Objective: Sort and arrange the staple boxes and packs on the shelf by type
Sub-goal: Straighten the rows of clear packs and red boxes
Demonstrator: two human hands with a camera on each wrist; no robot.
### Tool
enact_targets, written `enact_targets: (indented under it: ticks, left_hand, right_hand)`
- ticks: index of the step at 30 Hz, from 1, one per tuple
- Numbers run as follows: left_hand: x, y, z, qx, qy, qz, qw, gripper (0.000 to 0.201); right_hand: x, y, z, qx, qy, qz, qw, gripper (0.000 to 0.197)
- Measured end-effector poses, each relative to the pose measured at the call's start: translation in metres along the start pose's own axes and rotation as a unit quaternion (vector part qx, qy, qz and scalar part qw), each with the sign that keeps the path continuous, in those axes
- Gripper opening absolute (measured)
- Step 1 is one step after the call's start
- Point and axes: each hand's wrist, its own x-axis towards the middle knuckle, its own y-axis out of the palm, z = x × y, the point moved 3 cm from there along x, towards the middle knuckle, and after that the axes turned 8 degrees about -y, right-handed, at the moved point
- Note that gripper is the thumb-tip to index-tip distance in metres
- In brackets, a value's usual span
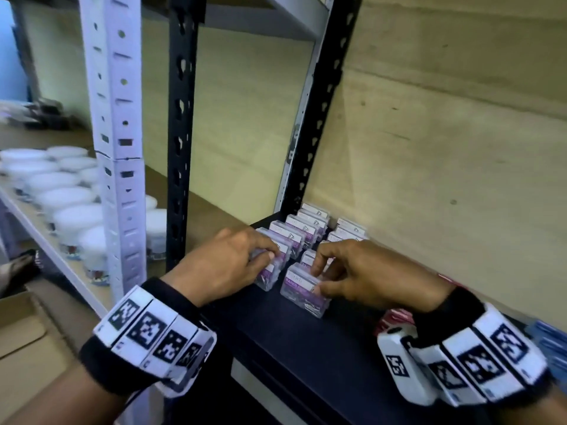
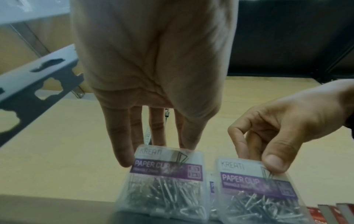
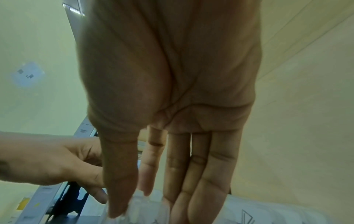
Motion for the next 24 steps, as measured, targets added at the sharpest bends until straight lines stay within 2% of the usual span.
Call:
enact_targets:
  ticks: [4,24]
  left_hand:
    - [-0.004,0.000,-0.007,0.013,-0.005,0.007,1.000,0.029]
    - [-0.024,0.004,-0.036,0.048,0.050,0.031,0.997,0.029]
  right_hand:
    - [-0.006,0.001,0.001,0.007,0.003,0.010,1.000,0.018]
    - [-0.051,0.007,-0.001,0.074,-0.021,0.013,0.997,0.018]
